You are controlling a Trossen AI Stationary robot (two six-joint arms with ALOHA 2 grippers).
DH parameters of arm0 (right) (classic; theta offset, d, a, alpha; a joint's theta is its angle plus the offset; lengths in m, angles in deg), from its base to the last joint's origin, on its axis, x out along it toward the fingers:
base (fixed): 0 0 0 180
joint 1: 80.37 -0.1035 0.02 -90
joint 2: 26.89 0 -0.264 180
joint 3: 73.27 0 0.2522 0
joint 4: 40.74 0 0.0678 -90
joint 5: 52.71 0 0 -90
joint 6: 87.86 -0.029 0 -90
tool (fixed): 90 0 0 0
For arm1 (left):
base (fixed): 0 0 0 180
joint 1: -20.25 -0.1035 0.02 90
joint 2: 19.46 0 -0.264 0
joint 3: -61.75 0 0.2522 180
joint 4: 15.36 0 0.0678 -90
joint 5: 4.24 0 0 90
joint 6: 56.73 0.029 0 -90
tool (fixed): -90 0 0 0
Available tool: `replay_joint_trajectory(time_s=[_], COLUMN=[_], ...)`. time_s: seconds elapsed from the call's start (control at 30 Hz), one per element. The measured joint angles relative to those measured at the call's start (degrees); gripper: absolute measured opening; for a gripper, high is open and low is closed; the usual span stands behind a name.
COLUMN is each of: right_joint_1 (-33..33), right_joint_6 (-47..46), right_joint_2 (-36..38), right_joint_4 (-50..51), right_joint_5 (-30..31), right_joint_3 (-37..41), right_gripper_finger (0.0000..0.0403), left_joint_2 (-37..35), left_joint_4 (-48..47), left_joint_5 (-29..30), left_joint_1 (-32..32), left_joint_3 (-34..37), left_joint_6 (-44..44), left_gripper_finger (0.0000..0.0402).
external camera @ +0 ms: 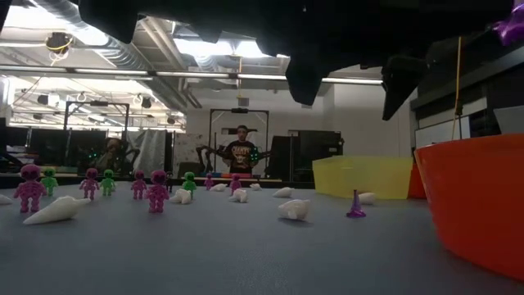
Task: Sort Halloween decoration
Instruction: Put the violet witch hat toy into the orange bin, then put the white ghost toy into the yellow box
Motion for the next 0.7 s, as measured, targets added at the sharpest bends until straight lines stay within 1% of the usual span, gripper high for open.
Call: replay_joint_trajectory(time_s=[0.2,0.37,0.53,0.7], right_joint_1=[-0.01,-0.01,0.00,0.00], right_joint_6=[-0.01,-0.01,0.00,0.00], right_joint_2=[0.00,0.00,0.00,0.00], right_joint_4=[0.00,0.00,0.00,0.00], right_joint_5=[0.00,0.00,0.00,0.00], right_joint_3=[0.00,0.00,0.00,0.00], right_gripper_finger=[0.0152,0.0152,0.0152,0.0152], left_joint_2=[0.00,0.00,0.00,0.00], left_joint_4=[0.00,0.00,0.00,0.00], left_joint_5=[0.02,0.04,0.45,0.46], left_joint_1=[0.00,0.02,0.02,0.00], left_joint_3=[0.02,0.04,0.04,0.04], left_joint_6=[0.01,0.02,0.02,0.02], left_gripper_finger=[0.0075,0.0104,0.0119,0.0123])
